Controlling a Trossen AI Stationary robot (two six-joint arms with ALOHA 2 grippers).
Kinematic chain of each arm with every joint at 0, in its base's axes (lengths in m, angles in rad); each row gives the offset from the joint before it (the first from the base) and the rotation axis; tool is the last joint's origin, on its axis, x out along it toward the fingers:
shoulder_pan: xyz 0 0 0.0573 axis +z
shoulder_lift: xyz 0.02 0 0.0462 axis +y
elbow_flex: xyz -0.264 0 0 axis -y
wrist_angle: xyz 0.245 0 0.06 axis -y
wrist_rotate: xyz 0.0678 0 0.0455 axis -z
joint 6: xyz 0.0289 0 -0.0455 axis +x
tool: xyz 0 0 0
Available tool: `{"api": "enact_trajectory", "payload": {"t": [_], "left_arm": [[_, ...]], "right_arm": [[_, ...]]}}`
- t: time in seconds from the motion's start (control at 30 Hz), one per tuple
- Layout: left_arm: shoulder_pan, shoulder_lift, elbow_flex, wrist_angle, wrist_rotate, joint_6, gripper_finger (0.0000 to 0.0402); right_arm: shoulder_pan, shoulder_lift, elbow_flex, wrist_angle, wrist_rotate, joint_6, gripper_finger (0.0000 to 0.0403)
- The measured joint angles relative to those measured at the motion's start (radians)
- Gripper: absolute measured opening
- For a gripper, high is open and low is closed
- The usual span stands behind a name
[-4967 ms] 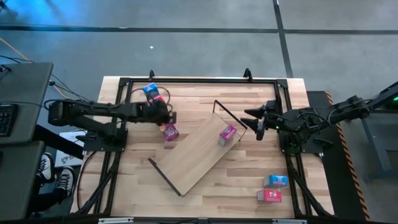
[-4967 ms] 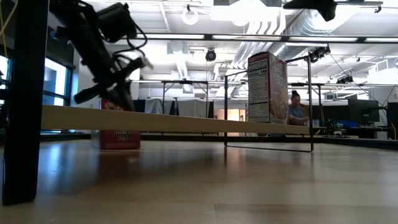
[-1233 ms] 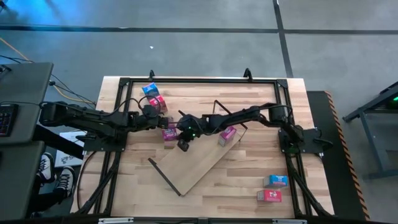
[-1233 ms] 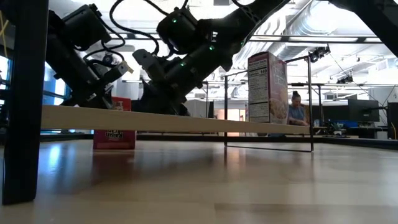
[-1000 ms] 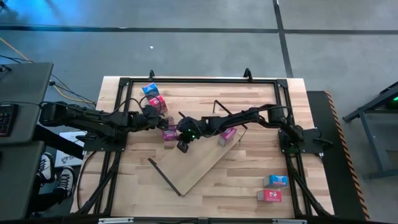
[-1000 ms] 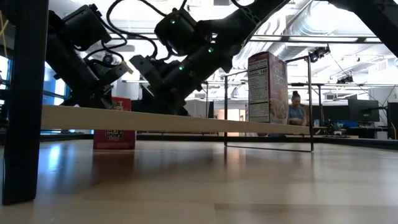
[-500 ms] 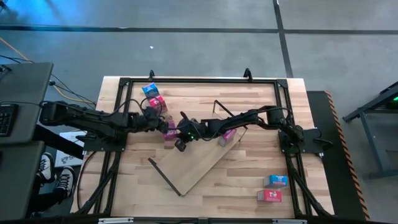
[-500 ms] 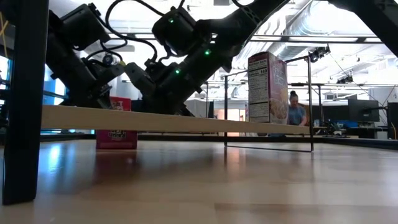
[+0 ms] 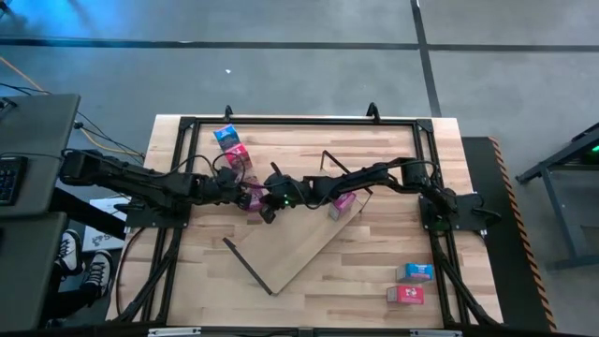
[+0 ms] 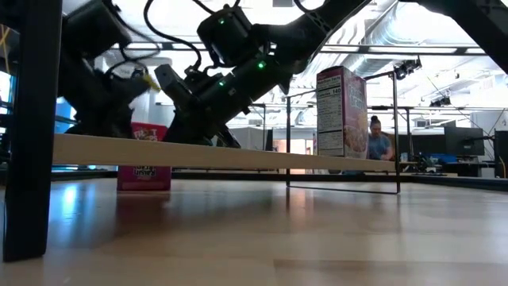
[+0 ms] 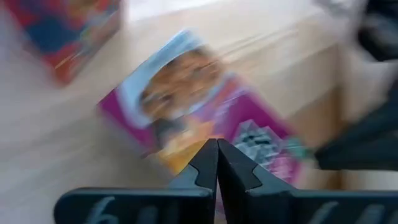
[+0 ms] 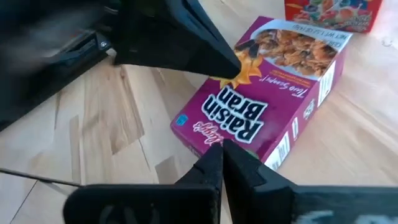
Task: Stack cereal on shelf
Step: Put the purple cereal box on the shelf aligned with the other purple cereal box
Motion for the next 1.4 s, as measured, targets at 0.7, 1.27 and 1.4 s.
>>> {"api": "enact_trajectory", "payload": {"t": [0.7, 1.27, 1.4], "left_arm": [[0.161, 0.077, 0.038, -0.082, -0.088, 0.257, 0.0000], [0.069, 0.202, 0.045, -0.045, -0.043, 0.103, 0.0000], [0.055, 0.203, 0.044, -0.045, -0.053, 0.062, 0.0000]], "right_arm": [[0.012, -0.002, 0.000, -0.071, -0.082, -0.002, 0.0000], [0.037, -0.007, 0.004, -0.142, -0.103, -0.007, 0.0000], [0.037, -0.007, 0.004, -0.169, -0.095, -0.011, 0.0000]]}}
